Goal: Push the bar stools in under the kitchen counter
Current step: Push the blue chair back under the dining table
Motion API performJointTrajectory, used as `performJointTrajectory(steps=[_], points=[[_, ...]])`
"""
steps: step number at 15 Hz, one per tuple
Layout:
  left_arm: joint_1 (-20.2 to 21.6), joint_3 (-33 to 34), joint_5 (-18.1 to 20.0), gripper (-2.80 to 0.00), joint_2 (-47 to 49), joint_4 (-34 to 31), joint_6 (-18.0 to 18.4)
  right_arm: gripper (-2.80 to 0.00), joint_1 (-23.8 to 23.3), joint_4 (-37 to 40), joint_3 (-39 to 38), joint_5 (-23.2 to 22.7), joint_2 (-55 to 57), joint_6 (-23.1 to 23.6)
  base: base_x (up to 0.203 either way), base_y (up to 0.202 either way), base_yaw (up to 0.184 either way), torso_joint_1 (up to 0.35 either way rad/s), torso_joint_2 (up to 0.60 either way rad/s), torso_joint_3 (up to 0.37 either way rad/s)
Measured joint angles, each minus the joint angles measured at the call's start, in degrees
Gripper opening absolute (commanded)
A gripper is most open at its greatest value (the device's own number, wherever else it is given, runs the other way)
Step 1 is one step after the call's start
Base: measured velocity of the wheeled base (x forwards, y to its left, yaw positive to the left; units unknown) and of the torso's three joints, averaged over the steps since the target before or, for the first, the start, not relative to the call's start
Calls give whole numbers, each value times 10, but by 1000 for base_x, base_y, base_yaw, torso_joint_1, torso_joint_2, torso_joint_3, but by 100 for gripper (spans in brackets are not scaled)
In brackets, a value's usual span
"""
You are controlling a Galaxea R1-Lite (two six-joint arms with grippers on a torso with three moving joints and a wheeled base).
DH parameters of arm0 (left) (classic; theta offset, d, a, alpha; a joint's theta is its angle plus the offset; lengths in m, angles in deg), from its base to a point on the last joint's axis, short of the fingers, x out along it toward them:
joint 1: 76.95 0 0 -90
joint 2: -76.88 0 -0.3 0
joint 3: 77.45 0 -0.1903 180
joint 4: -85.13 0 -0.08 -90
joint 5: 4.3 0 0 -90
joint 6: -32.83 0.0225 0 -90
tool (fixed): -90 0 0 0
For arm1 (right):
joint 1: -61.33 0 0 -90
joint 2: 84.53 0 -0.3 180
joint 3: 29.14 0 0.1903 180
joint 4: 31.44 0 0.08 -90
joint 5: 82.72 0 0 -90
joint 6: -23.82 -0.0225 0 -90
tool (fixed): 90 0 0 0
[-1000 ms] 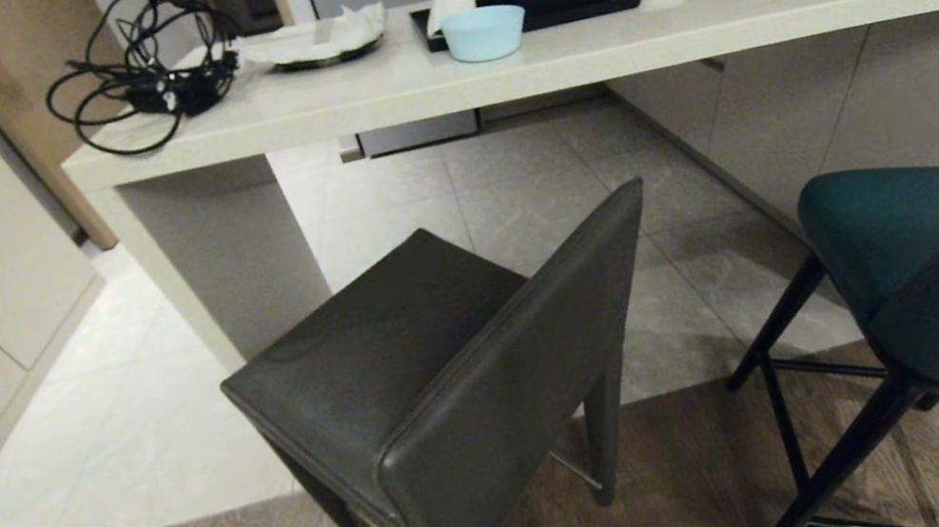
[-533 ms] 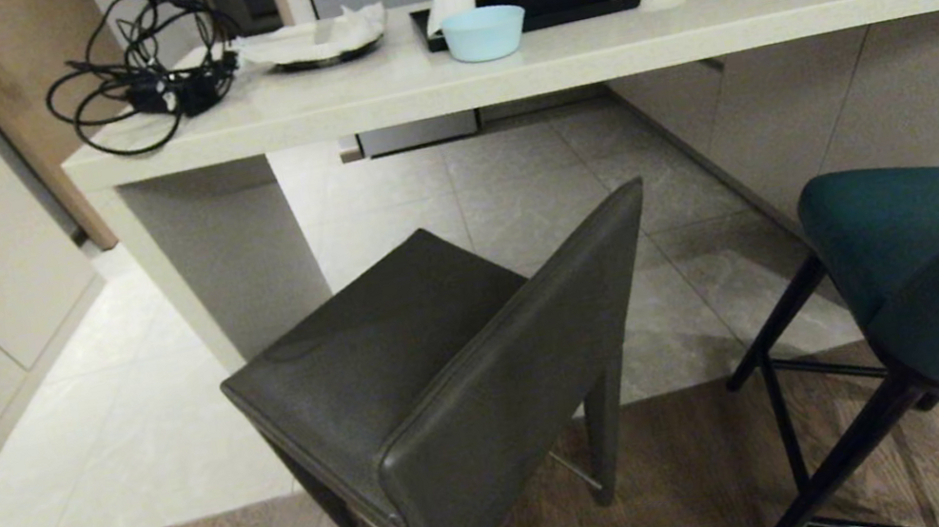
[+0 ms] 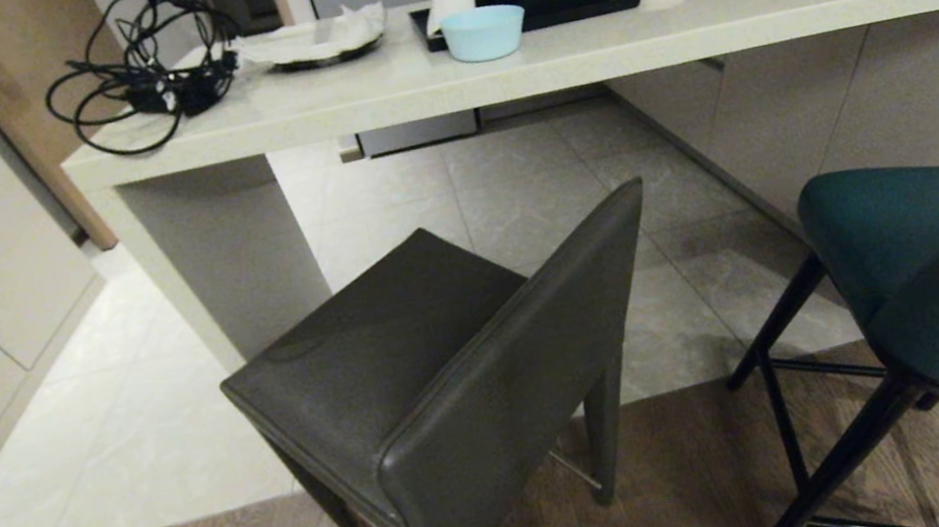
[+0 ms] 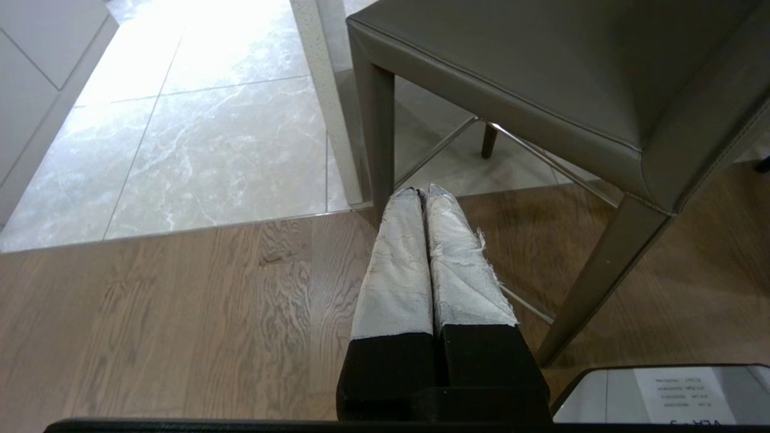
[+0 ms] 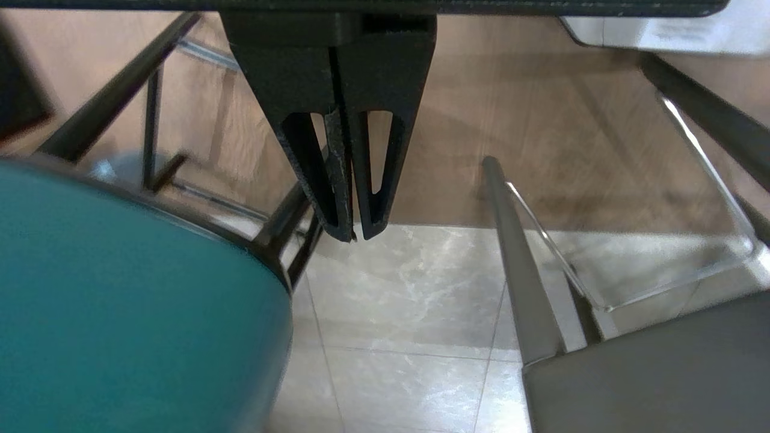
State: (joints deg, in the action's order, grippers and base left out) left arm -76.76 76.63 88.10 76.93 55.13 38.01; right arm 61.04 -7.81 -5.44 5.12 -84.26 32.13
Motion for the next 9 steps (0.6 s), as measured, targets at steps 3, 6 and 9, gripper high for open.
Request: performJointTrajectory(steps=[3,6,9], points=[[0,1,-1,-280,0,0,-1,-280,1,-1,-2,-12,-2,-7,0,0,0,0,0,0],[-1,1,0,-280,0,0,-1,-280,1,-1,-3,-12,-3,-9,0,0,0,0,0,0],[-1,1,-1,-280,0,0,-4,-280,0,-1,-3,-11,-3,-10,0,0,0,0,0,0]])
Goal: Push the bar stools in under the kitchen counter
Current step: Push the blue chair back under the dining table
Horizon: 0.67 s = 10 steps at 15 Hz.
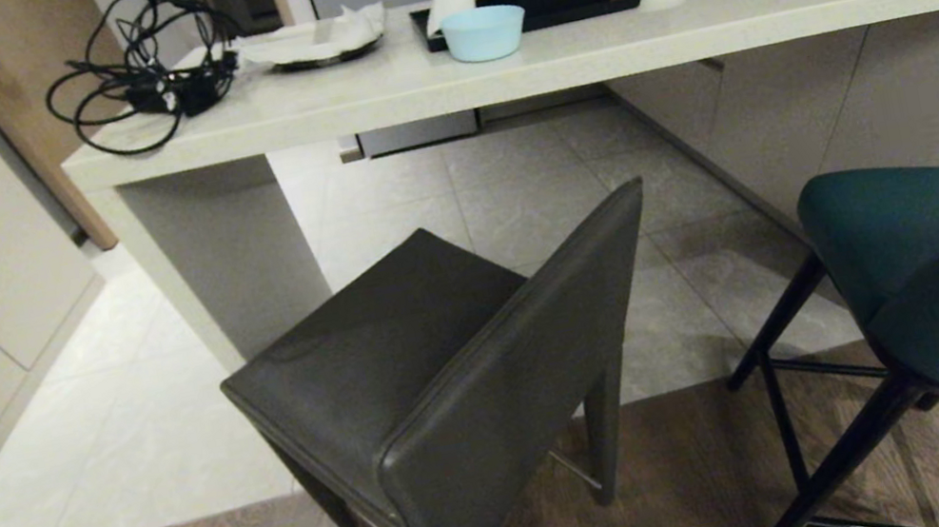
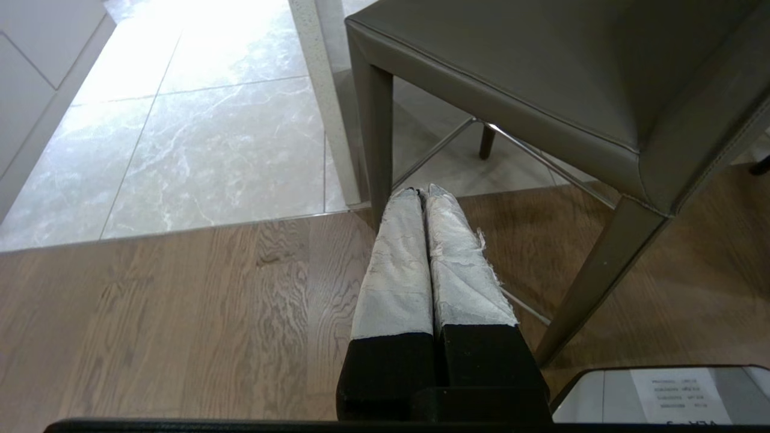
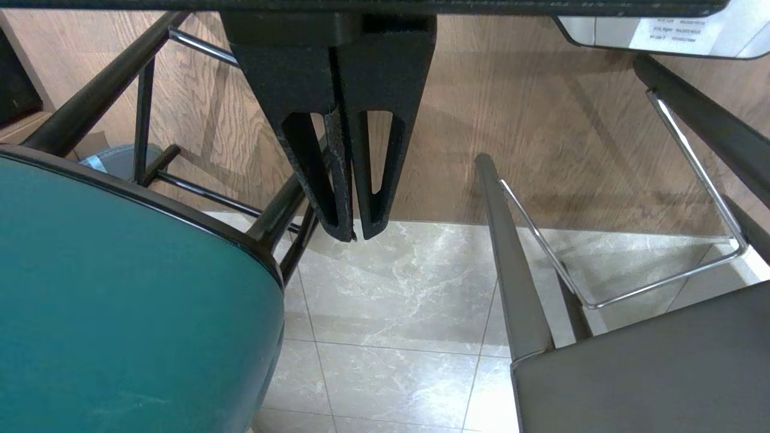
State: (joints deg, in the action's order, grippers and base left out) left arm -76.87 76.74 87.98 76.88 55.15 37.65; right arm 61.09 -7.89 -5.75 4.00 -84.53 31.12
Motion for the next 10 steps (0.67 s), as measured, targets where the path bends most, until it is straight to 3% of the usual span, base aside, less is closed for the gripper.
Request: performJointTrajectory(steps=[10], points=[[0,1,-4,-280,0,2,-15,-280,1,0,0,9,0,-28,0,0,0,0,0,0]])
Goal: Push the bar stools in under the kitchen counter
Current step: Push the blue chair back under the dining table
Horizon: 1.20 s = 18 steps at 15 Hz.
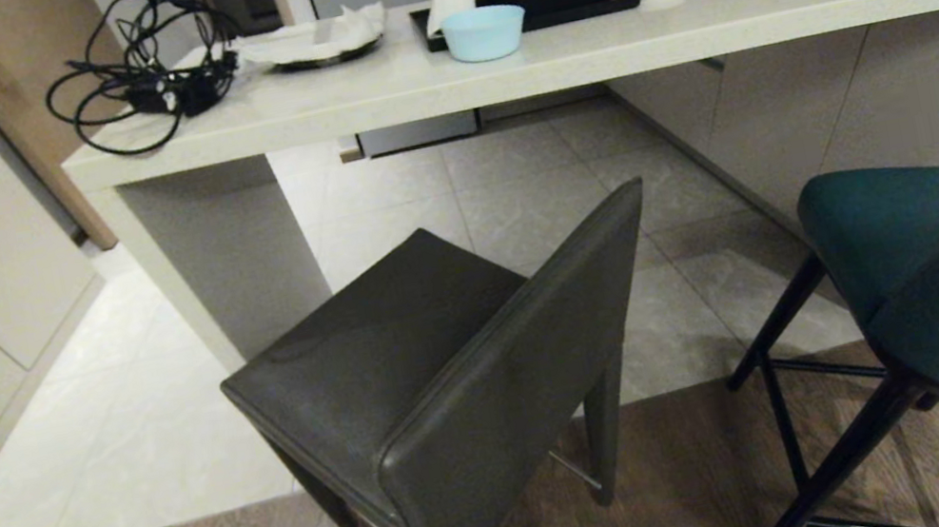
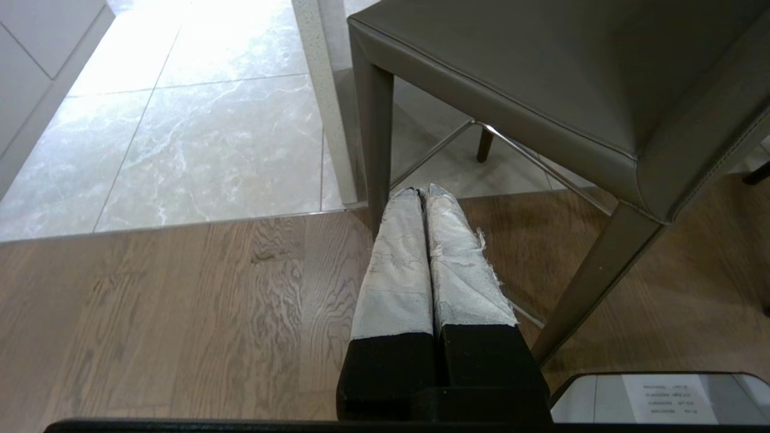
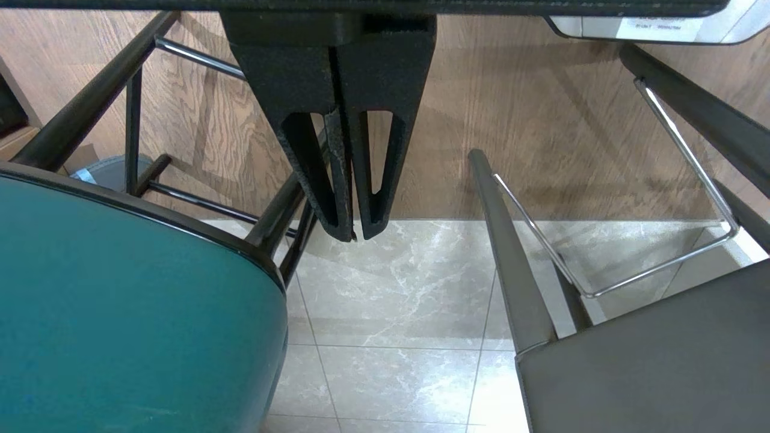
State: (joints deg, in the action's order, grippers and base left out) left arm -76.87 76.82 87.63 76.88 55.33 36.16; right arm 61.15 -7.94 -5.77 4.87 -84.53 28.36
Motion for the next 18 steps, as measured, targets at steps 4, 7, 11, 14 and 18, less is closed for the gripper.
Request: performJointTrajectory(steps=[4,7,11,14,18], points=[[0,-1,0,-280,0,0,0,-280,0,0,0,0,0,0,0,0,0,0,0,0],[0,-1,1,-280,0,-1,-1,-280,0,0,0,0,0,-3,0,0,0,0,0,0],[-1,-1,-2,-280,0,0,-14,-280,0,0,0,16,0,-31,0,0,0,0,0,0],[-1,-1,-4,-280,0,0,-18,-280,0,0,0,17,0,-36,0,0,0,0,0,0],[-1,-1,-4,-280,0,0,-18,-280,0,0,1,17,0,-35,0,0,0,0,0,0]])
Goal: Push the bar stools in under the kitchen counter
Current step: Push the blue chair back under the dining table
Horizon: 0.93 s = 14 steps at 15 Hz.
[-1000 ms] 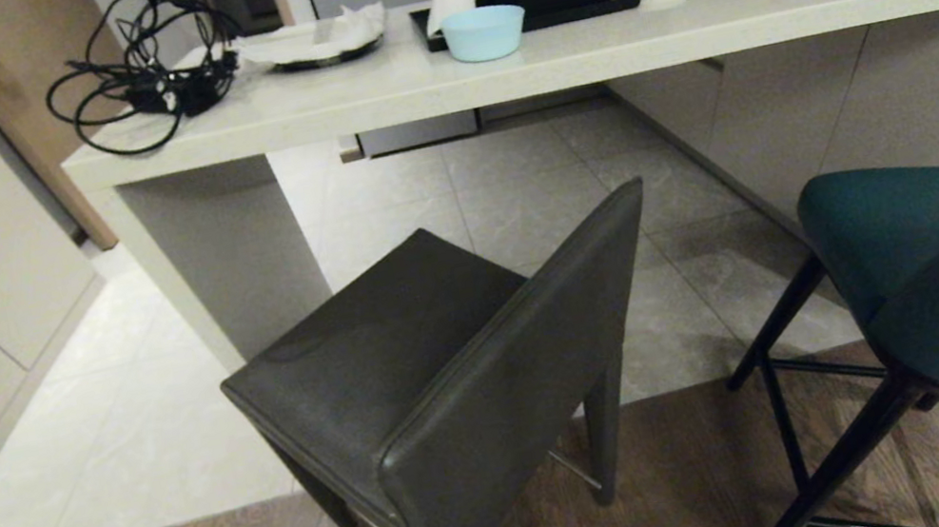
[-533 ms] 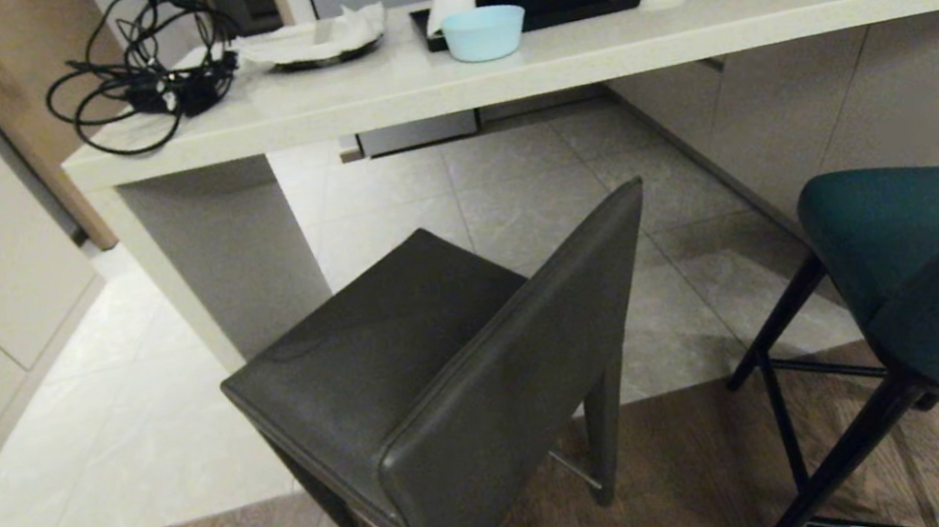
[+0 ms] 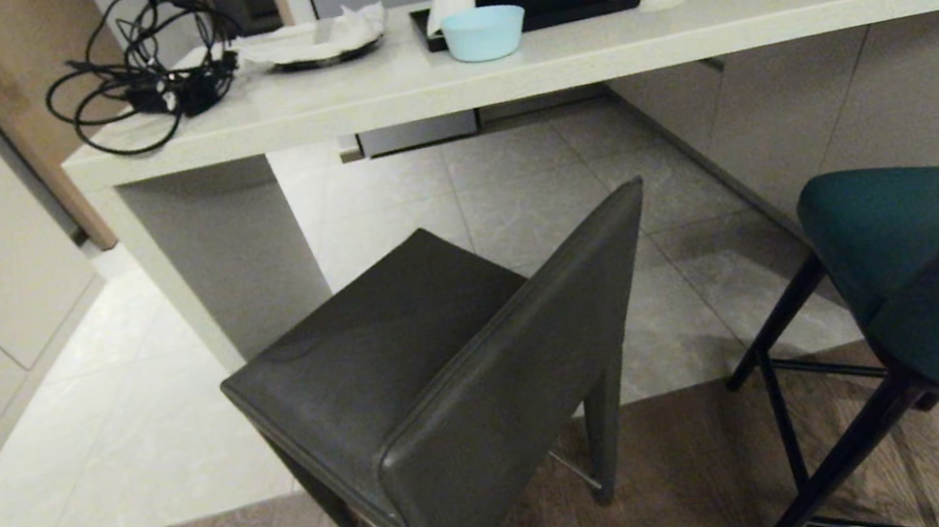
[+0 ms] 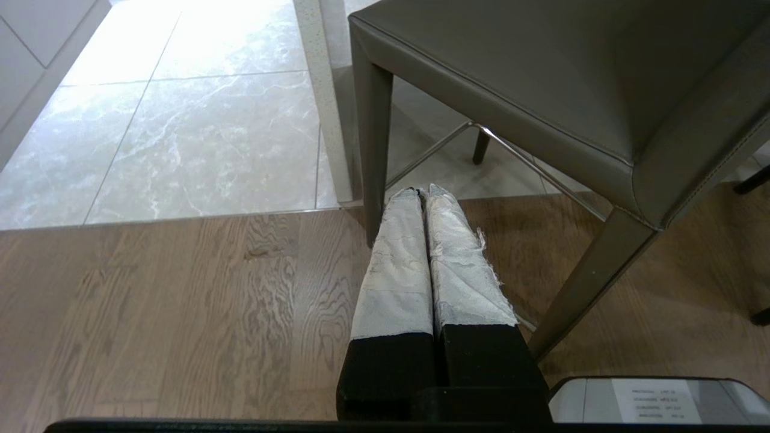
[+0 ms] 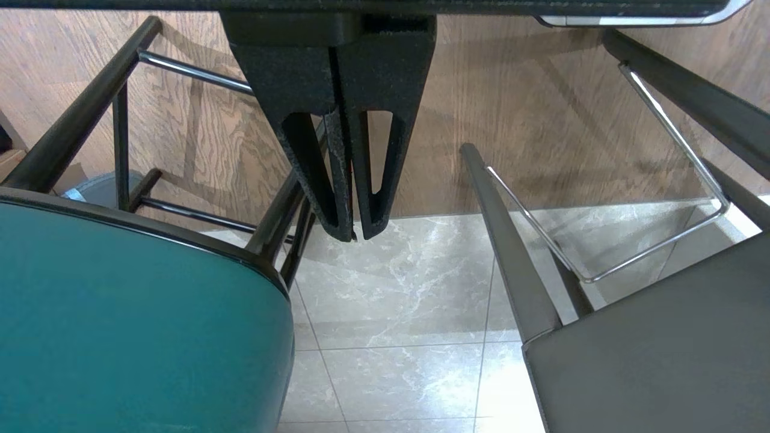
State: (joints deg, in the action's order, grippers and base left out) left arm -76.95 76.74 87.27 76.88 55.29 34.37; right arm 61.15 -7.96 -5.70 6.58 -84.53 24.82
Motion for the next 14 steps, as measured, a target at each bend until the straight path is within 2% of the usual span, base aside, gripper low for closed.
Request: performJointTrajectory(steps=[14], points=[[0,0,-14,-280,0,0,-2,-280,0,-1,0,6,0,-7,0,0,0,0,0,0]])
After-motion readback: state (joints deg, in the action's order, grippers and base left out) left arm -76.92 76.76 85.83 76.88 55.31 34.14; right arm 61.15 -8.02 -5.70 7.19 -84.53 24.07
